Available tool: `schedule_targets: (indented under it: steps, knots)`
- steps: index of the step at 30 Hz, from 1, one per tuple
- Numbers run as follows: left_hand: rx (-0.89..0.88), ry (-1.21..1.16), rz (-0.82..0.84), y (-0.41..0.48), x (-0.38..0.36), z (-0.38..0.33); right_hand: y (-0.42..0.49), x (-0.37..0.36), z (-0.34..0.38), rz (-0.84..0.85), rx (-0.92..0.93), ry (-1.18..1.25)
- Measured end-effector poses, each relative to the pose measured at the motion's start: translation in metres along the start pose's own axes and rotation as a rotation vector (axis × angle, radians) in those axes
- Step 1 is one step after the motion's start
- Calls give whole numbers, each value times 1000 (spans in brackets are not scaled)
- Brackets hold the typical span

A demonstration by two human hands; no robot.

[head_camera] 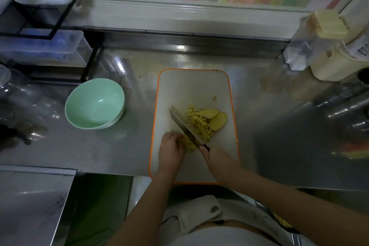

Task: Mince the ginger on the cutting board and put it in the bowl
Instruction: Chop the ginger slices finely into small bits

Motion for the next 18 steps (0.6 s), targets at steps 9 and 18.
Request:
schedule_targets:
  steps: [9,18]
  knots:
    - [-22,33,-2,3,-2,1,8,-13,-16,-15,-21,84]
    - [-55,-22,-2,2,-1,1,20,21,-16,-68,94,49]
Point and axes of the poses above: each hand's wrist, its own y-axis towards the middle knuckle, its own x-axis out of the back of the hand, z = x × y, the point moved 8 cm from there along y, towards the middle knuckle, and after that the axes turned 15 degrees about x, right-handed, at the moved point
